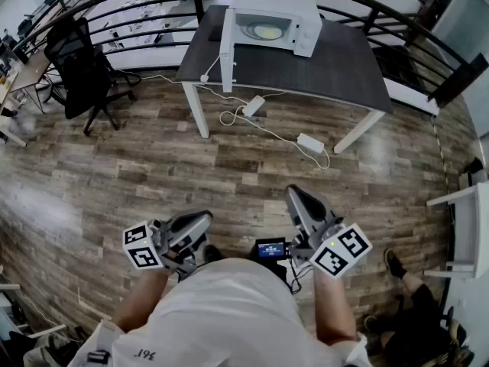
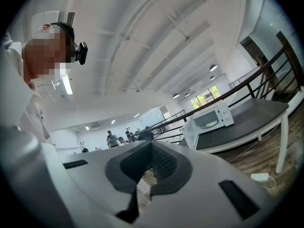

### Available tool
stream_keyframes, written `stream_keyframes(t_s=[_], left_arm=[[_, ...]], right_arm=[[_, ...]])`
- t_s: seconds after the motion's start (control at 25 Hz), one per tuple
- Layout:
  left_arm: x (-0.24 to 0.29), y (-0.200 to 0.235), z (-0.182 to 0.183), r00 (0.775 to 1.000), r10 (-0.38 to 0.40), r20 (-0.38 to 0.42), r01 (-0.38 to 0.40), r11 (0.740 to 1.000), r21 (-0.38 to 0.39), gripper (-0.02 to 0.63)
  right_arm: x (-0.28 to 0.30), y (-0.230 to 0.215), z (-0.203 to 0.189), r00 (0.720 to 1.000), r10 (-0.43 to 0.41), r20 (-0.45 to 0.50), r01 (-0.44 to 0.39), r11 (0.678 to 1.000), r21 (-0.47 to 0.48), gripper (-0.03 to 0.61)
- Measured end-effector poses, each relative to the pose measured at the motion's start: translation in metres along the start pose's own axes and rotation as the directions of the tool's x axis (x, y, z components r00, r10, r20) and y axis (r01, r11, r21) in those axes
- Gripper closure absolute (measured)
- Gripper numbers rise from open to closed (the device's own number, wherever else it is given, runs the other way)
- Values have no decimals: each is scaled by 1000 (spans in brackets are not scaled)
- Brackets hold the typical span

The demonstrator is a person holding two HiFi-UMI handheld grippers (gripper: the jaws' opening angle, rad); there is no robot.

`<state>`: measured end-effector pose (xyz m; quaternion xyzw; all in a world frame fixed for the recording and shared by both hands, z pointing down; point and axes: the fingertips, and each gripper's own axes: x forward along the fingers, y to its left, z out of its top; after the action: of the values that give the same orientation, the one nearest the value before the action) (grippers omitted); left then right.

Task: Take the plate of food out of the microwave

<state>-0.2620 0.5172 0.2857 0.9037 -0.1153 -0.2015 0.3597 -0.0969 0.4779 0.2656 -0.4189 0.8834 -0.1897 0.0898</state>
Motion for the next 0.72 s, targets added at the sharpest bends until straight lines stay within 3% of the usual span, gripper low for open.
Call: stream_keyframes(t_s=[0.72], left_arm=[[1,2,-3,1000,-7,-6,6,1000,-16,607]], right_arm=[[-6,-3,-2,999,-37,-16,36,999,-32,589]])
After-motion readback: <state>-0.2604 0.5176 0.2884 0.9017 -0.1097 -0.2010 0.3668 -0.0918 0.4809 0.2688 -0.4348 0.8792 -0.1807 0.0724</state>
